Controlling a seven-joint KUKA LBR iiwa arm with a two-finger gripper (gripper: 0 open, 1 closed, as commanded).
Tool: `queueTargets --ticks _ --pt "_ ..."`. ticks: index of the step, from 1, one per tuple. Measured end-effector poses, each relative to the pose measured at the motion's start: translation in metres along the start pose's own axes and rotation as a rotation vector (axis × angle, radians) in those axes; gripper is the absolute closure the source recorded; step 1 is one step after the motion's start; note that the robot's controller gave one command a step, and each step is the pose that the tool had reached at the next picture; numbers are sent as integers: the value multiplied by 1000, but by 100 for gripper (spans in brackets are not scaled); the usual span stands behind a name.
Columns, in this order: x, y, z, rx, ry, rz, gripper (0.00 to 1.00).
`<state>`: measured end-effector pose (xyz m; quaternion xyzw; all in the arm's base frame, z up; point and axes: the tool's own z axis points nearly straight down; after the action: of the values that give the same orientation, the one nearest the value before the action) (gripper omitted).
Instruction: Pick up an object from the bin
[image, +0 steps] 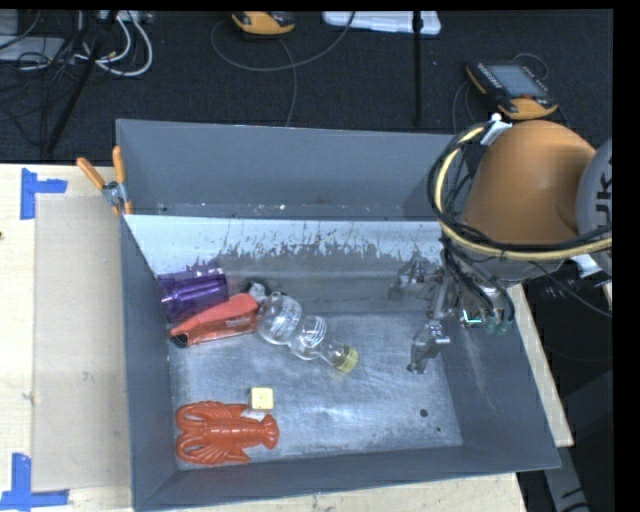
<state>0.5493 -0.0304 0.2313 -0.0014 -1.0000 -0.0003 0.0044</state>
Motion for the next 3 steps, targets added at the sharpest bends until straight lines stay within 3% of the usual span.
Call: queueTargets --ticks 1,2,3 --pt "-1 0 -4 0 -7 -1 0" --pt "-15 39 51 0 -15 2 0" --pt "-31 66 127 1 -13 -96 0"
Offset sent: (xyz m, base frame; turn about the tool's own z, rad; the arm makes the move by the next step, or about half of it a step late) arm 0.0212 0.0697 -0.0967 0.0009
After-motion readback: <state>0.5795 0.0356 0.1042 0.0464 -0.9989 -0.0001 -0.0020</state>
